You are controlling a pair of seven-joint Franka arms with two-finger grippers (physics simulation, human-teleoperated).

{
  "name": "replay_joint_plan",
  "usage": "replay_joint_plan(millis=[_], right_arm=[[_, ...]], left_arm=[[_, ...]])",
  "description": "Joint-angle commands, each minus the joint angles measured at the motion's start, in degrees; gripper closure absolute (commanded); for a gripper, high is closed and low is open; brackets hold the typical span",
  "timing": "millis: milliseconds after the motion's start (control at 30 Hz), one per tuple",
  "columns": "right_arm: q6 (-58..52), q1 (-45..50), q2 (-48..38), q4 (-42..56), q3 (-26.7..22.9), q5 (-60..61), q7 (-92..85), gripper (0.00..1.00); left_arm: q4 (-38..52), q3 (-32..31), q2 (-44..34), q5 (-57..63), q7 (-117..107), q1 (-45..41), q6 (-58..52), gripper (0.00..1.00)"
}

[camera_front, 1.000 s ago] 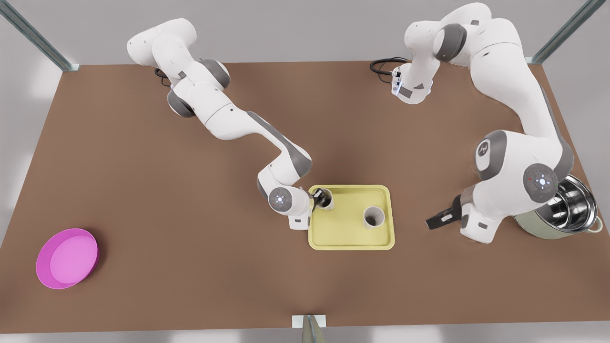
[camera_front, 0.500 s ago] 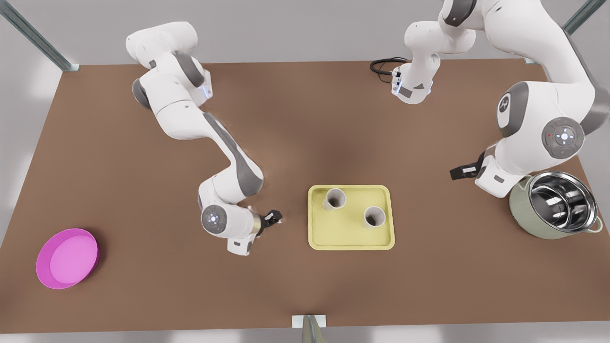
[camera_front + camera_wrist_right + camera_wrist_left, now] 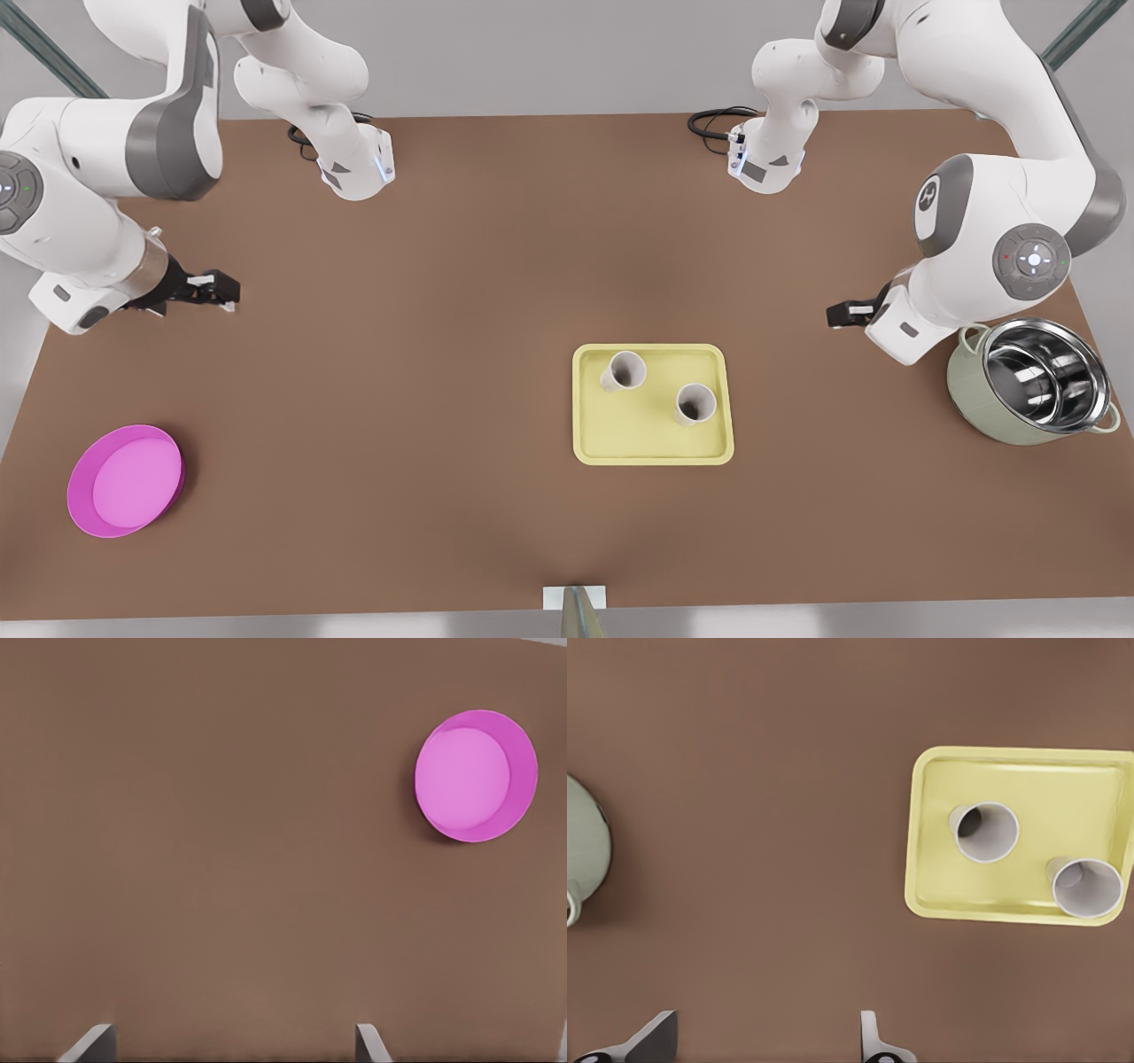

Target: Use both arms to respectively pick up the white IKEA cups from the middle-left and middle-right positions, then place the white IKEA cups onto the middle-middle tray, ensuring that the cups remain upright and do not tip over

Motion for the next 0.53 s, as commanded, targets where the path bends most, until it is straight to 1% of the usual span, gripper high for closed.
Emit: replay_joint_plan(millis=[0, 300, 500], right_arm=[[-1.9, -0.5, -0.5, -0.8, 0.0, 0.3, 3.1, 0.0], [-1.7, -1.3, -3.0, -2.8, 0.3, 0.7, 2.6, 0.0], [-1.7, -1.3, -3.2, -2.8, 0.3, 0.8, 2.6, 0.0]], left_arm=[[0.0, 0.0, -0.1, 0.1, 5.4, 0.0, -0.2, 0.0], [-0.1, -0.2, 0.0, 0.1, 5.4, -0.1, -0.2, 0.0], [-0.1, -0.2, 0.0, 0.0, 5.3, -0.1, -0.2, 0.0]])
